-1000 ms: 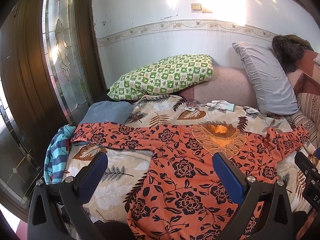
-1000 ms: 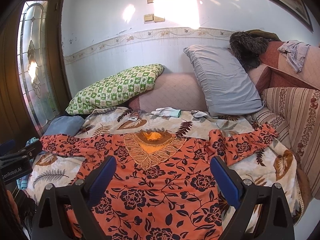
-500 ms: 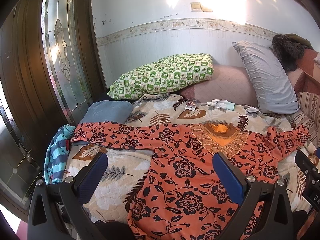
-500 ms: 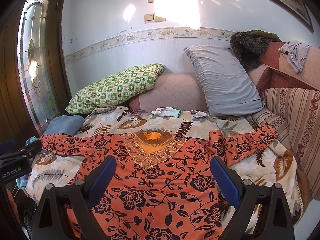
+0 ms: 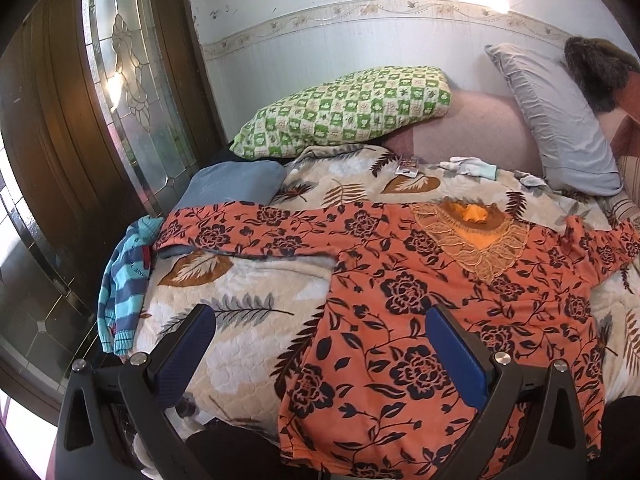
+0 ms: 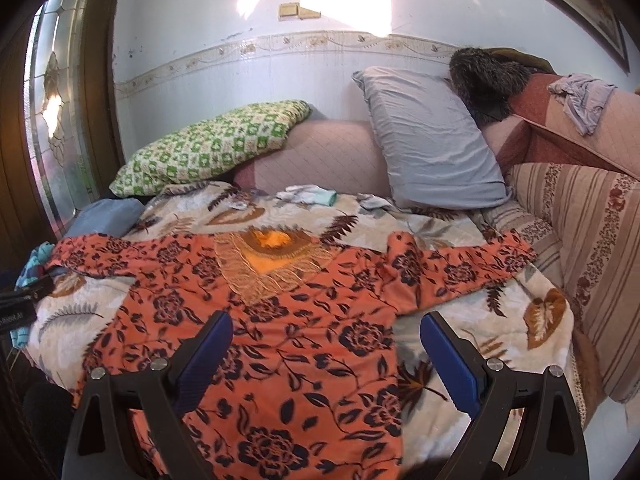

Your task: Fold small clothes

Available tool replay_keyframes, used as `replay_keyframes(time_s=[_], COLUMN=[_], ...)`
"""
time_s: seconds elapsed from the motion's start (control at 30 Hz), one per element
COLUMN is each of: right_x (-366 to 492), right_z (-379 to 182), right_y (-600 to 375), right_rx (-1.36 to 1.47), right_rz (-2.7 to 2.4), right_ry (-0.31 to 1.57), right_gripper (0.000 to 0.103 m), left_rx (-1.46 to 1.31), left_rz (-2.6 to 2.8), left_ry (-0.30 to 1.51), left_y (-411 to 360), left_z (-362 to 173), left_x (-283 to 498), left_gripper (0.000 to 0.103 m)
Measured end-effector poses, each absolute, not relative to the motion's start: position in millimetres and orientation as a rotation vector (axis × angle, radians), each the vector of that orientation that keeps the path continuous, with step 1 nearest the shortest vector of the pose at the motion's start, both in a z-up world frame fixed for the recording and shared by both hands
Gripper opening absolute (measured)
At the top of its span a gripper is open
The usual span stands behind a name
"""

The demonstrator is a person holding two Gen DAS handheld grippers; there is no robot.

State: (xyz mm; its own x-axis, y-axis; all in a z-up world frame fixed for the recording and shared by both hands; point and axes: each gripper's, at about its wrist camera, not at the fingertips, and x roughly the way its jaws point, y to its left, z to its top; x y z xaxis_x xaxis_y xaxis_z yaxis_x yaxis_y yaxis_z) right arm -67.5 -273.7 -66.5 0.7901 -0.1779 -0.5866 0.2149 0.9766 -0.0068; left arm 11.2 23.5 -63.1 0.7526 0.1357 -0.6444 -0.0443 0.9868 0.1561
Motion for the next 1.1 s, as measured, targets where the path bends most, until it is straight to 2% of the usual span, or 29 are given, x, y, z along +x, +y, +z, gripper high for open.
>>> replay_keyframes(time_s=[0.23, 0.5, 0.63, 0.8, 1.0, 1.1], right_x=[-82, -106, -111, -100, -44, -8], right_z=[-101, -147, -176, -181, -133, -129], right_y=[-283, -308, -319, -337, -401, -459], right_rx=[0.065, 0.196, 0.266, 0.354, 0.440, 0.531], right_rz=[-0.178, -0.129, -0.104, -0.111, -0.175, -0.260], right_ry=[0.750, 0.916, 1.011, 1.014, 0.803, 0.720], right_gripper=[0.096, 0.096, 0.096, 0.096, 0.096, 0.096], left_rx=[0.107, 0.127, 0.080, 0.058, 0.007, 0.000], left_rz=[0.069, 0.077, 0.059, 0.046, 0.071, 0.037], left_ry=[0.800, 0.981, 1.047, 1.038, 0.853, 0.811], left_y=[35, 60, 67, 66, 46, 19], left_z=[-91, -175, -198, -187, -123, -107], left_x=[14, -3, -4, 15, 78, 116], left_gripper=[0.103, 0.103, 0.103, 0.103, 0.103, 0.103])
